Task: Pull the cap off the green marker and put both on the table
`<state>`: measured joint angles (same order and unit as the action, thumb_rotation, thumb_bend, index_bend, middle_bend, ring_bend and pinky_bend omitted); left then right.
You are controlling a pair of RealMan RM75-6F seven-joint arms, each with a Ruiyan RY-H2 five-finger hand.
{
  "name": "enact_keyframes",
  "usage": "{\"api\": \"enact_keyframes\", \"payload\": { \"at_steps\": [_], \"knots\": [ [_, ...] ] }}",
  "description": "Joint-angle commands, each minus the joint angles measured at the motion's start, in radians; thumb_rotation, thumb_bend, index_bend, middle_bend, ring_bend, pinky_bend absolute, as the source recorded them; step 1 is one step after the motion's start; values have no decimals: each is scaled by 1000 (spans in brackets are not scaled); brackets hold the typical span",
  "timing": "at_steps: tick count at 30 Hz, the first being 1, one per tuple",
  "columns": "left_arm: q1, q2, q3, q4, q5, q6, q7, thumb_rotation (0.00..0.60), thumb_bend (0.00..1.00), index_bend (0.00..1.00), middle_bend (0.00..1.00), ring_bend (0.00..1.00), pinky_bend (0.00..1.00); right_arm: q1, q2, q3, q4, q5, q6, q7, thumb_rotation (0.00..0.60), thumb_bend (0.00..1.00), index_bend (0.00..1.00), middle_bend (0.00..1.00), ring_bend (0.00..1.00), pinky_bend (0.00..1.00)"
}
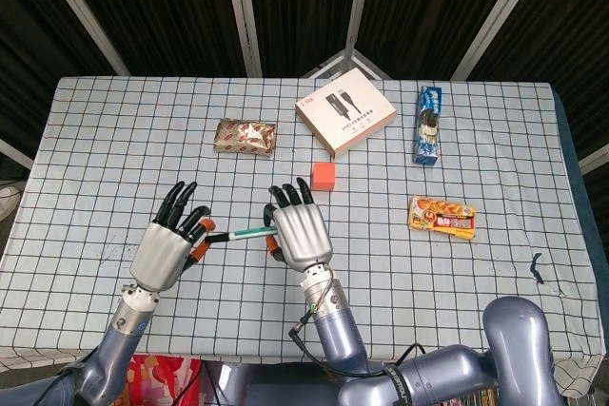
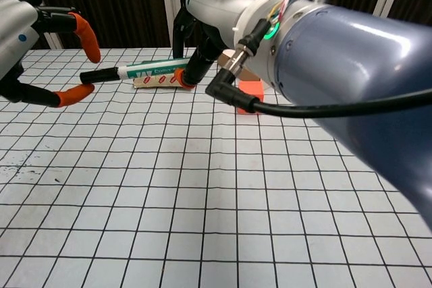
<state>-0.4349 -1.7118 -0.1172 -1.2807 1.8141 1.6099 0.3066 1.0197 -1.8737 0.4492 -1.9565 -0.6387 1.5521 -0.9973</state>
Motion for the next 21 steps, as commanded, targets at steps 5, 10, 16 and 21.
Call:
{"api": "enact_keyframes", "payload": {
  "at_steps": [5, 10, 16, 21],
  "knots": [
    [-7, -9, 4, 12, 6, 6, -6, 600, 363, 534, 402, 54, 95, 2, -2, -2, 1, -1, 0, 2, 600, 536, 774, 215, 151, 57],
    [-13, -17, 7, 21, 13, 14, -16, 600, 365, 550, 413, 53, 95, 2, -3, -1, 3, -1, 0, 4, 600, 537, 774, 215, 151, 56],
    [-16, -26, 5, 33, 13, 25, -21, 600, 366, 572, 419, 54, 95, 0, -1, -2, 4, 0, 0, 9, 600, 536, 774, 216, 151, 56],
    [-18, -32, 3, 37, 11, 31, -17, 600, 368, 579, 423, 69, 95, -1, 2, -1, 2, -1, -1, 11, 600, 537, 774, 217, 151, 57]
  ]
}}
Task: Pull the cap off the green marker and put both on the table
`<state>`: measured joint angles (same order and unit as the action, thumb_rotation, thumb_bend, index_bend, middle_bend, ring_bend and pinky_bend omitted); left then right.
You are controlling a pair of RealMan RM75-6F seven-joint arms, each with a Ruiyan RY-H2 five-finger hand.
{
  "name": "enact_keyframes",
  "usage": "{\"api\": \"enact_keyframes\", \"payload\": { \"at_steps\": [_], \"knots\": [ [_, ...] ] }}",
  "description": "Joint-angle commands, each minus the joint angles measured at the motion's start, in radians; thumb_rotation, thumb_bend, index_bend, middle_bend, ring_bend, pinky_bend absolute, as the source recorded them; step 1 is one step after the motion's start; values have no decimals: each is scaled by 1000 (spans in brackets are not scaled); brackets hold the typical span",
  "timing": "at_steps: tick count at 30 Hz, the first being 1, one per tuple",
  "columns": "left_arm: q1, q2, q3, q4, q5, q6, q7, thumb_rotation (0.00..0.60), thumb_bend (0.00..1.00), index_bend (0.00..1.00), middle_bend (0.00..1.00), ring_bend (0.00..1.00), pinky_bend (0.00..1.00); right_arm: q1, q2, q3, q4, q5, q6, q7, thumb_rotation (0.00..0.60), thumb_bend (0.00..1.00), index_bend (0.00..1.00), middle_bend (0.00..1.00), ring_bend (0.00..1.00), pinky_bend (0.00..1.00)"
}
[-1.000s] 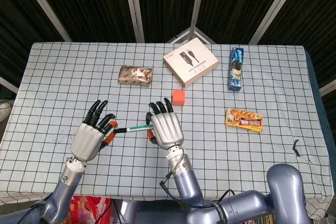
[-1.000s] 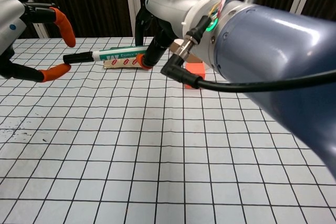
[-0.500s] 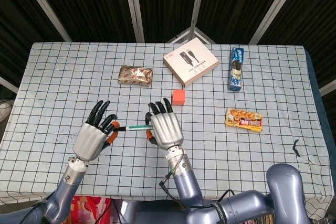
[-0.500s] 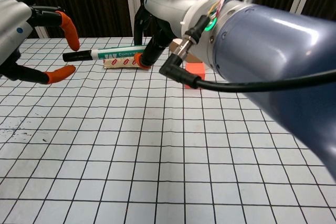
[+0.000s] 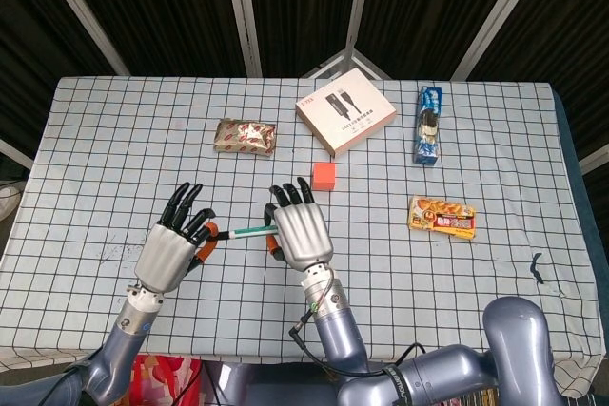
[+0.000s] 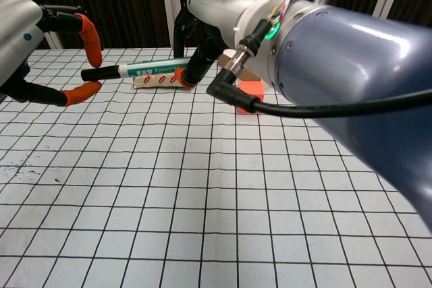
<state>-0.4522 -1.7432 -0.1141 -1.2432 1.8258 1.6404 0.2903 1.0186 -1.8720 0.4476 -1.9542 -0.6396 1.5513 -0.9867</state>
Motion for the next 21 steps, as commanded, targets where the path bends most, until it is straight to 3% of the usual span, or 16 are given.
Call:
{"api": "enact_keyframes", "payload": {
  "at_steps": [1, 21],
  "knots": [
    [-1, -1, 0, 0, -1, 1, 0, 600, 368, 579, 424, 69, 95, 0, 1, 0, -1, 0, 0, -1, 600, 537, 774, 217, 151, 57],
    [-7, -4, -9, -1, -7, 22, 2, 600, 394, 618, 442, 69, 95, -2, 6, -4, -6, 0, 6, -1, 600, 545, 780, 220, 151, 56]
  ]
}}
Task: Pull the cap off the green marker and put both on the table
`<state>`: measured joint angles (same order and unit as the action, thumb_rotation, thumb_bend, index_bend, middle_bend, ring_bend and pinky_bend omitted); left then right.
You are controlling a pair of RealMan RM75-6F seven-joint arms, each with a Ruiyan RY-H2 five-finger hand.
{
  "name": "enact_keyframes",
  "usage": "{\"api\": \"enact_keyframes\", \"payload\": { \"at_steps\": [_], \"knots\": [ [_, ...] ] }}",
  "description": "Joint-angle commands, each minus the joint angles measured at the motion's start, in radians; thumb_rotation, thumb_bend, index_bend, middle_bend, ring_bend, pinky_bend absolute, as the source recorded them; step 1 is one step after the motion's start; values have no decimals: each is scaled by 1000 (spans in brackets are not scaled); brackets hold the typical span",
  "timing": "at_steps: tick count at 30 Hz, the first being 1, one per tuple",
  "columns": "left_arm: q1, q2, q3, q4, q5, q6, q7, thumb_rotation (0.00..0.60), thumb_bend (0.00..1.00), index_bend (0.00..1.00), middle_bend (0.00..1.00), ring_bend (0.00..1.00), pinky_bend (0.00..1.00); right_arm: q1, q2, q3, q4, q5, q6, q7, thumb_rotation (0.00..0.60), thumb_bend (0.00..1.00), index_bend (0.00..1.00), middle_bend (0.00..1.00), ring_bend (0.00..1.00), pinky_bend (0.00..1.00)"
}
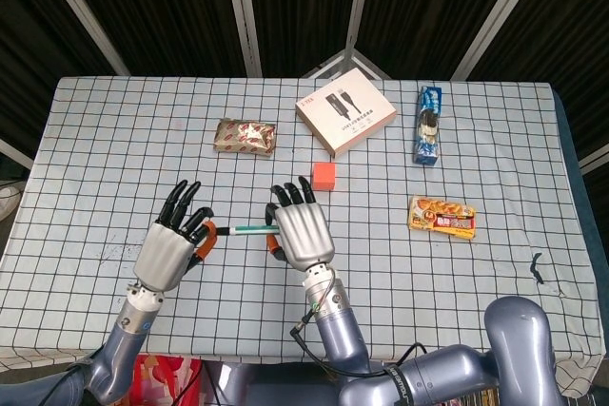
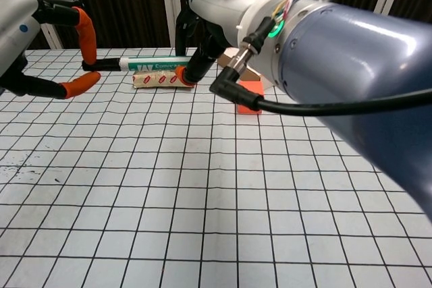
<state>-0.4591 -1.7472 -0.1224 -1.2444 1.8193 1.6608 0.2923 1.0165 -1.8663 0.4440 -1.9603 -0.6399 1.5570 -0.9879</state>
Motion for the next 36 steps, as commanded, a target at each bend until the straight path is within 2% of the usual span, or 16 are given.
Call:
{"api": "enact_keyframes", "payload": {
  "at_steps": [1, 25, 31, 36],
  "knots": [
    [0, 0, -2, 0, -2, 2, 0, 600, 394, 618, 441, 69, 95, 0, 0, -1, 1, 0, 0, -1, 600, 547, 780, 220, 151, 57],
    [-7, -1, -1, 10, -6, 15, -26, 600, 394, 597, 437, 69, 95, 2, -3, -2, 9, 5, 3, -6, 600, 561, 781, 221, 151, 58],
    [-8, 0, -4, 9, -10, 15, -26, 600, 394, 539, 434, 69, 95, 0, -1, -4, 11, 8, 0, -5, 600, 561, 781, 221, 151, 58],
    [-11, -1, -3, 10, -16, 5, -22, 600, 394, 534, 435, 69, 95, -2, 1, -5, 11, 9, -2, -3, 600, 562, 781, 223, 151, 57]
  ]
}}
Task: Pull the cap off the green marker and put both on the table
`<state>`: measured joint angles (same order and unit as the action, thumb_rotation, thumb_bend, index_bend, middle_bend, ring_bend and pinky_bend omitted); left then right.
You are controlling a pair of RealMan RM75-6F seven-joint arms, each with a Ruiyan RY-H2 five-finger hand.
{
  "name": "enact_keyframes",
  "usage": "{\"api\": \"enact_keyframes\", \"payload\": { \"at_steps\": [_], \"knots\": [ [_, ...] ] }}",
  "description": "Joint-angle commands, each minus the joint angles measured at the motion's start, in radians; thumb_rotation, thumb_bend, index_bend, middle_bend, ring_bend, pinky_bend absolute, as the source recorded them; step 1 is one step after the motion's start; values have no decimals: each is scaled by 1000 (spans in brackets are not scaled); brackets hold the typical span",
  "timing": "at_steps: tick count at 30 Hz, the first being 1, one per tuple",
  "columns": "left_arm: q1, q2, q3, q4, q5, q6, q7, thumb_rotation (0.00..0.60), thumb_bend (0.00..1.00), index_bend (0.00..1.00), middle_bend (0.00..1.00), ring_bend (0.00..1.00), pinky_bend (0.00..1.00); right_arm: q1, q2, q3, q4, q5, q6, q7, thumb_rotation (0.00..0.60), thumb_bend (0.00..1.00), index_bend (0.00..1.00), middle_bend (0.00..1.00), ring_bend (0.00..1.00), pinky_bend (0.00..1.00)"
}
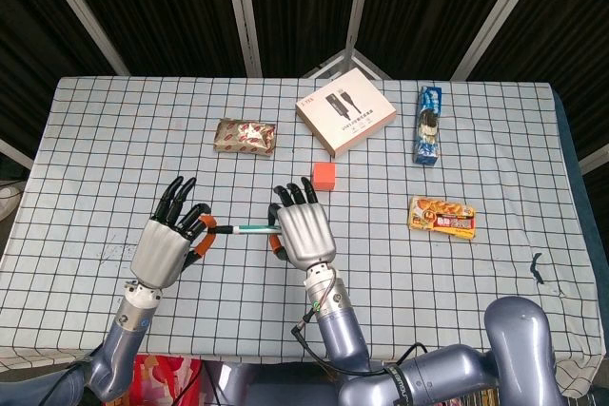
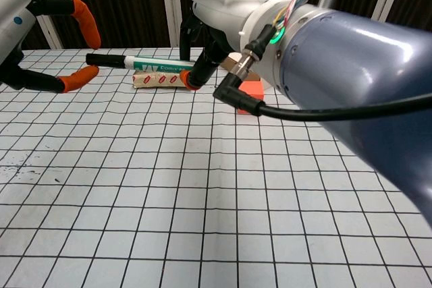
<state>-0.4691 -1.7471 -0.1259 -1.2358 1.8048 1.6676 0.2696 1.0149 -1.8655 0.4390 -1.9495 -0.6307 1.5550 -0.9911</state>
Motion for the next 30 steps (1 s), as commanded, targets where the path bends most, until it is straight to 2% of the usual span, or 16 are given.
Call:
{"api": "enact_keyframes", "payload": {
  "at_steps": [1, 18, 30],
  "knots": [
    [-1, -1, 1, 2, -1, -2, 1, 600, 394, 534, 435, 69, 95, 0, 1, 0, 0, 0, 0, 0, 600, 563, 782, 223, 151, 57],
    [-7, -16, 2, 22, -8, -5, -3, 600, 417, 592, 453, 70, 95, -4, 6, -5, -1, -7, -5, 6, 600, 563, 782, 226, 154, 56],
    [-8, -18, -6, 27, -19, 1, -11, 600, 416, 597, 456, 74, 95, -7, 10, -6, -4, -5, -3, 4, 600, 573, 790, 231, 156, 56]
  ]
}}
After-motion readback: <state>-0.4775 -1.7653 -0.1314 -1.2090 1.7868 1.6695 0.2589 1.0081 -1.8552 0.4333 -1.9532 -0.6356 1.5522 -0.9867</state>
